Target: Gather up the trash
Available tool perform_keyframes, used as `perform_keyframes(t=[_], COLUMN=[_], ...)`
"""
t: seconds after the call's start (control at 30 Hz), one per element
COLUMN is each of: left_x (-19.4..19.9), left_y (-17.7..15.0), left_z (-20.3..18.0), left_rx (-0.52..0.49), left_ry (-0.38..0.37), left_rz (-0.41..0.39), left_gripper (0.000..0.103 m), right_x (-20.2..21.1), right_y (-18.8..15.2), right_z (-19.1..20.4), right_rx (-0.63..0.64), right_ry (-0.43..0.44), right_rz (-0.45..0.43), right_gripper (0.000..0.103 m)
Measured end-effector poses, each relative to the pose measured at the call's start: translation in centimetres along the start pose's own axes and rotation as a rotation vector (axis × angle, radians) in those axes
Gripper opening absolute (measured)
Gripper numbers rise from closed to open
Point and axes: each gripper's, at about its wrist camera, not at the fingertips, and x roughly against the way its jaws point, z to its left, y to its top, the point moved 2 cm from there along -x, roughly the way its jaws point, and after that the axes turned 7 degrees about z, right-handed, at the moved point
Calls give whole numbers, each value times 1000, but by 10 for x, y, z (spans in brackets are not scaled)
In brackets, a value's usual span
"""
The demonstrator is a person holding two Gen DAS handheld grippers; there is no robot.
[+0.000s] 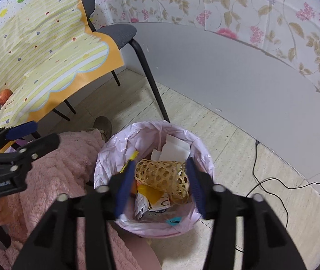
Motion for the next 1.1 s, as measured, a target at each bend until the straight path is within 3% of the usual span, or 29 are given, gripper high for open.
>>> perform_keyframes(t=[0.23, 0.47, 0.63, 0.93, 1.1], left_x=[47, 89, 123, 164, 181], left_y=[0, -9, -14, -30, -46], left_z=[9, 26, 61, 131, 160], left_rx=[25, 52, 144, 353, 433], left_ry=[25, 38, 198, 385, 453], left_rz=[-58, -113, -160, -147, -148], left_gripper=[92, 97, 97, 97, 97], right_x=[47, 90, 108, 122, 118], right_y=[12, 27, 46, 81, 89], right_z=[18, 53, 85, 157, 189], right_rx=[45, 157, 225, 369, 433], right_ry=[2, 42, 74, 129, 158], right_rz=[-85, -147, -187, -228, -223], right_gripper=[97, 97, 97, 97, 97])
